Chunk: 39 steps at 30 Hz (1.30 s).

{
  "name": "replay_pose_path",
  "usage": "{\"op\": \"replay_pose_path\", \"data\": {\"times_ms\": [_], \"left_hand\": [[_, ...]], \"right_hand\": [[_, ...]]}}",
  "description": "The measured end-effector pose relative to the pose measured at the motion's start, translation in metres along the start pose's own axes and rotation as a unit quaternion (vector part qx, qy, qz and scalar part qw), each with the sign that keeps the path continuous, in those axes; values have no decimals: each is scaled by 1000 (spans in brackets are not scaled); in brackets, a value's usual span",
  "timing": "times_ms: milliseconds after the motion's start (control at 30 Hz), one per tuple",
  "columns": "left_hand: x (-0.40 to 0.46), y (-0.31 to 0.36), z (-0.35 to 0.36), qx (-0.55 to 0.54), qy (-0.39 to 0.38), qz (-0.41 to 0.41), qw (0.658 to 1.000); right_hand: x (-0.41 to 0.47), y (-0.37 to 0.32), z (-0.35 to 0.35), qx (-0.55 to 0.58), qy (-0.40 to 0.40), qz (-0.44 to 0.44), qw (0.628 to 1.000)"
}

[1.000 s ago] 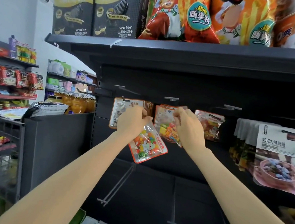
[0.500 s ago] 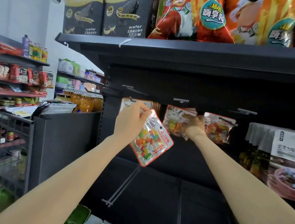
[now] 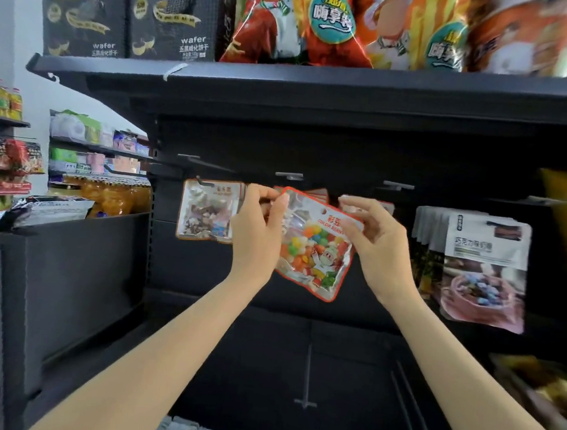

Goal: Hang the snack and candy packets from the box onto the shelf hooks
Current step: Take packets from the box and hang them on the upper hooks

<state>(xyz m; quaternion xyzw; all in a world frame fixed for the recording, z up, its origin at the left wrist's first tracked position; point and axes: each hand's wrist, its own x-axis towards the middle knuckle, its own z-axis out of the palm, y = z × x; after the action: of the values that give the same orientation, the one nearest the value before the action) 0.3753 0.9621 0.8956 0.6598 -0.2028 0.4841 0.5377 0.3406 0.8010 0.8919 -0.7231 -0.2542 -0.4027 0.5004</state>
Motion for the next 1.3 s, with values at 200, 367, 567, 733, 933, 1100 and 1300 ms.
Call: {"op": "replay_pose_path", "data": {"times_ms": [200,367,567,733,933,1100,1300], "left_hand": [[-13,22,43,-6,-141,74,987],[-19,33,68,38,-209,39,976],[-19,34,82,69,-197,28,978],[-22,31,82,67,-178,34,981],[-26,29,88,97,-154,54,982],[-26,26,89,111,-132,56,983],[-27,27,91,117,-107,65,985]], "right_hand": [[9,19,-42,-103,87,45,990],[19,18,-59,-170,106,50,978],[27,23,-65,-190,106,47,975],[28,24,-66,-184,97,40,977],[29,28,-67,-187,91,23,978],[30,33,-66,-177,77,16,981],[31,37,-64,-168,84,7,982]]}}
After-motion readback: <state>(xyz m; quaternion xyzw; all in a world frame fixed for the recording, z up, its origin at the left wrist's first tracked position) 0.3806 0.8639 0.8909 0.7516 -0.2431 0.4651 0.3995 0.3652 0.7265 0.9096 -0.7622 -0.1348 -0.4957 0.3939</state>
